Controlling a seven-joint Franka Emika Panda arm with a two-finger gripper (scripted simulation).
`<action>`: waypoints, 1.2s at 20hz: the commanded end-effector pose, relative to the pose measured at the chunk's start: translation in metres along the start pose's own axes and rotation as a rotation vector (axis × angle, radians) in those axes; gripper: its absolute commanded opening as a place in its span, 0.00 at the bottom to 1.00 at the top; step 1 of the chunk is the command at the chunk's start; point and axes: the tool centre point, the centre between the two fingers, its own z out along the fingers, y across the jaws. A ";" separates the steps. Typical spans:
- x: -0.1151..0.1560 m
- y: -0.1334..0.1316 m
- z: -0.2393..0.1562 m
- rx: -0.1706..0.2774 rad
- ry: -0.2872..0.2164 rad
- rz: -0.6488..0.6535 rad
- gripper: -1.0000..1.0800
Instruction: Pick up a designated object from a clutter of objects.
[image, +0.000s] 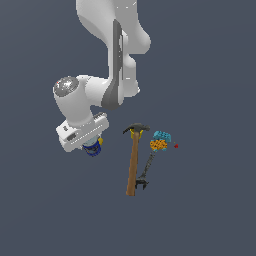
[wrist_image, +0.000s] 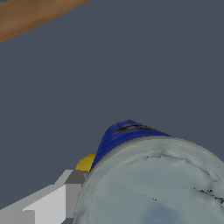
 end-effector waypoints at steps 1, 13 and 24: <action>0.005 -0.015 -0.016 -0.004 0.002 -0.001 0.00; 0.031 -0.106 -0.096 -0.005 0.000 -0.001 0.00; 0.059 -0.202 -0.183 -0.008 -0.002 -0.001 0.00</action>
